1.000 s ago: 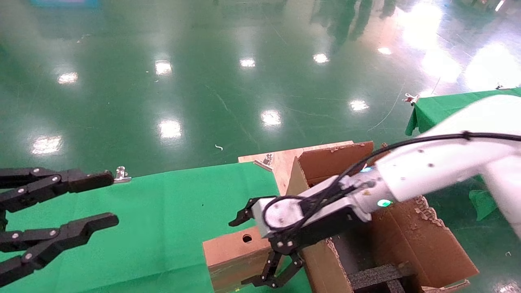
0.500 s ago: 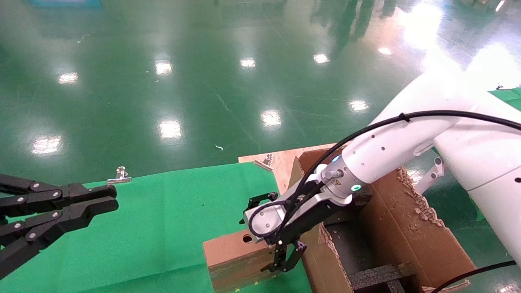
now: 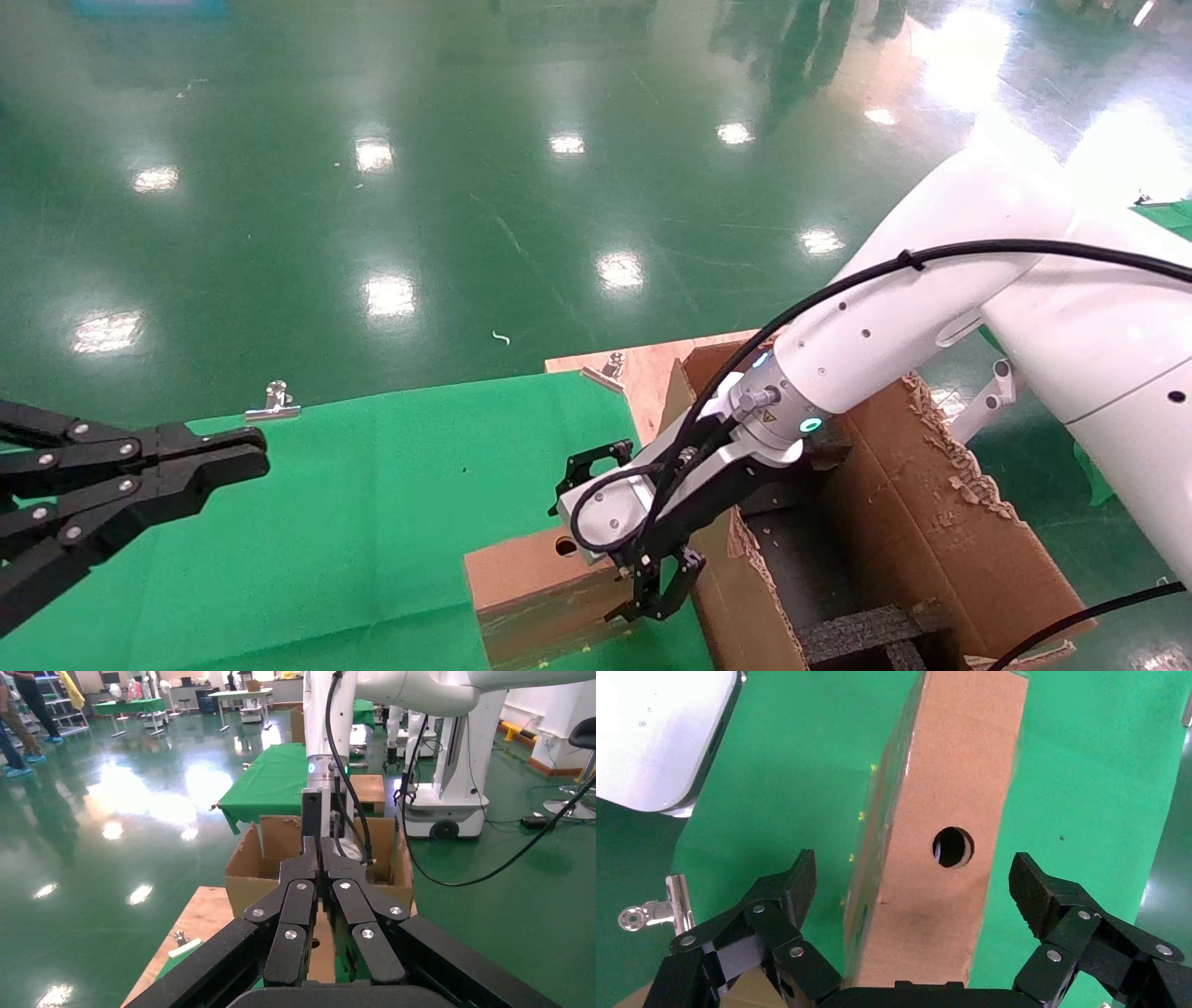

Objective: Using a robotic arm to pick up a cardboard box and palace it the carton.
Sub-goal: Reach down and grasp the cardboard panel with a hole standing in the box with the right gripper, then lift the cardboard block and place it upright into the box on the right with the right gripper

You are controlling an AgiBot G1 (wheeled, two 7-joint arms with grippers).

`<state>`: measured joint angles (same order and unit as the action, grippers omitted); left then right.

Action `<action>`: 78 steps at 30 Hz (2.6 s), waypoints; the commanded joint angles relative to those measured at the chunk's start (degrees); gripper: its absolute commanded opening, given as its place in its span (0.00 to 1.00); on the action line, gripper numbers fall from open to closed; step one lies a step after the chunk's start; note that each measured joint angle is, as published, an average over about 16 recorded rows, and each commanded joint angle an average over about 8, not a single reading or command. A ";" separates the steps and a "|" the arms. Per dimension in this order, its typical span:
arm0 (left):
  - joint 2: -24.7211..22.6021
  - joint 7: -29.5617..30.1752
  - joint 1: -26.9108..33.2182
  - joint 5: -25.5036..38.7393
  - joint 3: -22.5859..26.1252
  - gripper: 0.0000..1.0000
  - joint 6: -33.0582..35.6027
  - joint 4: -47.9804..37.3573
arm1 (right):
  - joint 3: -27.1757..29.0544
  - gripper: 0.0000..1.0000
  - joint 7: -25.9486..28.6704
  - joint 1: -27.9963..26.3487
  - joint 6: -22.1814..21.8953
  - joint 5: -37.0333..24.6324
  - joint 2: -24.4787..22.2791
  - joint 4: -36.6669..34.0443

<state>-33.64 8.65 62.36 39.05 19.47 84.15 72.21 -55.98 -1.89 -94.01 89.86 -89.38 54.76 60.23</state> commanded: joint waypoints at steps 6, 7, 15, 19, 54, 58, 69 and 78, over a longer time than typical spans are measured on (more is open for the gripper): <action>0.00 0.00 0.00 -0.01 0.00 1.00 0.00 0.00 | 0.02 0.00 -0.03 0.02 -0.02 0.17 -0.03 -0.01; 0.00 0.00 0.00 -0.01 0.00 1.00 0.00 0.00 | 0.05 0.00 -0.03 0.04 -0.03 0.15 -0.03 0.01; 0.00 0.00 0.00 -0.01 0.00 1.00 0.00 0.00 | 0.24 0.00 -0.01 0.18 -0.04 -0.02 -0.07 0.12; 0.00 0.00 0.00 -0.01 0.00 1.00 0.00 0.00 | 0.30 0.00 -0.01 0.21 -0.04 -0.07 -0.09 0.15; 0.00 -0.01 0.00 -0.01 0.01 1.00 0.00 -0.01 | 4.94 0.00 -0.23 -14.72 -0.68 3.27 0.92 -12.84; 0.01 -0.01 0.00 -0.02 0.02 1.00 0.00 -0.01 | 5.11 0.00 -2.68 -20.26 0.27 3.72 1.74 -18.89; 0.01 -0.02 0.01 -0.02 0.02 1.00 -0.01 -0.02 | -0.74 0.00 -6.68 -27.46 1.42 6.07 -0.53 -28.33; 0.01 -0.02 0.01 -0.02 0.03 1.00 -0.01 -0.02 | -8.86 0.00 -7.14 -33.25 1.79 5.89 -9.21 -30.20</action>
<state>-33.63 8.63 62.37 39.03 19.49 84.14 72.20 -65.03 -8.59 -127.01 91.62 -83.17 45.38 30.73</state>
